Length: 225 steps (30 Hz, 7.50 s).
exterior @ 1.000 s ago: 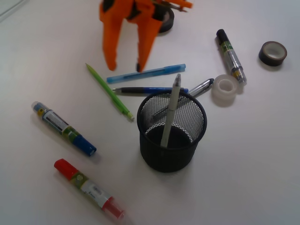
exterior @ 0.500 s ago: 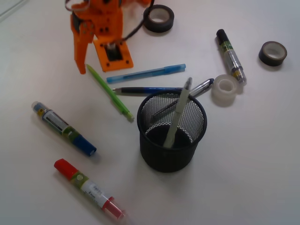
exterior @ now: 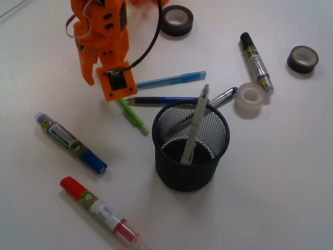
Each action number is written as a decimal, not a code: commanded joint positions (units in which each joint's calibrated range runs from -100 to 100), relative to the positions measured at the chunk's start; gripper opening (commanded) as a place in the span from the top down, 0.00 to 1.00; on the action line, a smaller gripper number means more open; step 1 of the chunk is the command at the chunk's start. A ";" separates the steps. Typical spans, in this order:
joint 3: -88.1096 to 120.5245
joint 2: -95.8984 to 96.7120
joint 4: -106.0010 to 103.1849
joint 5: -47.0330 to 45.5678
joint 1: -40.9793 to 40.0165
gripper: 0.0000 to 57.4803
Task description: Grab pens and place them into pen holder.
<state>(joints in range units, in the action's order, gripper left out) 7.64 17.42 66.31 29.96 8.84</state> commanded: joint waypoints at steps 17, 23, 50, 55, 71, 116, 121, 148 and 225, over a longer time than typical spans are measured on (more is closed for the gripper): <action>-2.66 6.68 -1.21 -1.95 1.81 0.99; -2.75 4.72 -0.16 -1.76 1.81 0.99; 12.47 -28.43 -60.79 18.90 -19.94 0.99; 20.53 -19.76 -83.45 20.22 -21.14 0.99; 20.99 5.06 -110.31 20.46 -19.42 0.99; 9.57 -23.67 0.19 -17.68 -24.66 0.71; 10.48 -15.93 0.97 -16.65 -24.66 0.71; 10.03 0.73 -6.99 -16.95 -24.51 0.99; 5.32 -31.66 -0.08 -11.04 -24.58 0.59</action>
<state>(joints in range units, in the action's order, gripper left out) 12.67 -12.02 58.19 19.12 -14.54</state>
